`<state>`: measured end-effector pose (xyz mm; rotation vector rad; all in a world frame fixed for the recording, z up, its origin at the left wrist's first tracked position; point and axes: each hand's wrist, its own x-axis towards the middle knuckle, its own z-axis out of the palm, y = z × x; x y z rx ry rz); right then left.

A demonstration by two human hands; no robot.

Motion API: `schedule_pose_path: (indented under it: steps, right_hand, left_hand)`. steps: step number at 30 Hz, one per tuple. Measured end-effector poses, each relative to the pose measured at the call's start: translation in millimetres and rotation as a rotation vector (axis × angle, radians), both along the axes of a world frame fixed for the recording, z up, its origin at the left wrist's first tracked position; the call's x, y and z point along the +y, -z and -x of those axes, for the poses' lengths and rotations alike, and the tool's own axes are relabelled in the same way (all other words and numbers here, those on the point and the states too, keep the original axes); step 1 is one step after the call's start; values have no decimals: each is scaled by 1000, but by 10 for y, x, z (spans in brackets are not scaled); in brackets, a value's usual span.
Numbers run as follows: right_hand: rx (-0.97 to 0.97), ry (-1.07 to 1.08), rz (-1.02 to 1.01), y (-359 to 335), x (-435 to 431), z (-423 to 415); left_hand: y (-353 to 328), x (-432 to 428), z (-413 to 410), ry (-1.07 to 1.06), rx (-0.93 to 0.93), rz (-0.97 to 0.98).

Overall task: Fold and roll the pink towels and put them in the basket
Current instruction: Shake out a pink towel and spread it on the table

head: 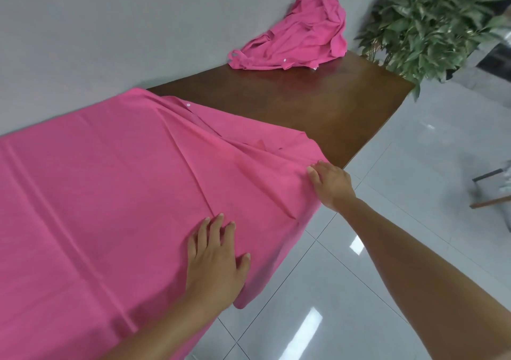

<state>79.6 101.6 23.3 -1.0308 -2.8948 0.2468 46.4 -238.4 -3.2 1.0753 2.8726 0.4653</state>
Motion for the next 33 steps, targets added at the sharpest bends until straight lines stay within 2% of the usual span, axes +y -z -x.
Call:
schedule_pose_path:
  steps: [5, 10, 13, 14, 19, 21, 33]
  right_hand:
    - [50, -30, 111, 60, 136, -61]
    - [363, -61, 400, 102, 413, -216]
    - [431, -105, 598, 125, 581, -338]
    - [420, -154, 592, 150, 680, -366]
    - [291, -439, 259, 221, 1214, -310]
    - [275, -492, 189, 210, 1406, -254]
    - [7, -504, 128, 51, 2231, 381]
  left_hand:
    - [-118, 398, 25, -34, 11, -55]
    - [-48, 769, 111, -4, 26, -35]
    - [10, 852, 160, -45, 36, 13]
    - [23, 873, 146, -59, 53, 31]
    - [31, 896, 111, -81, 97, 77]
    - [19, 907, 100, -89, 100, 86]
    - [-68, 939, 35, -122, 57, 89]
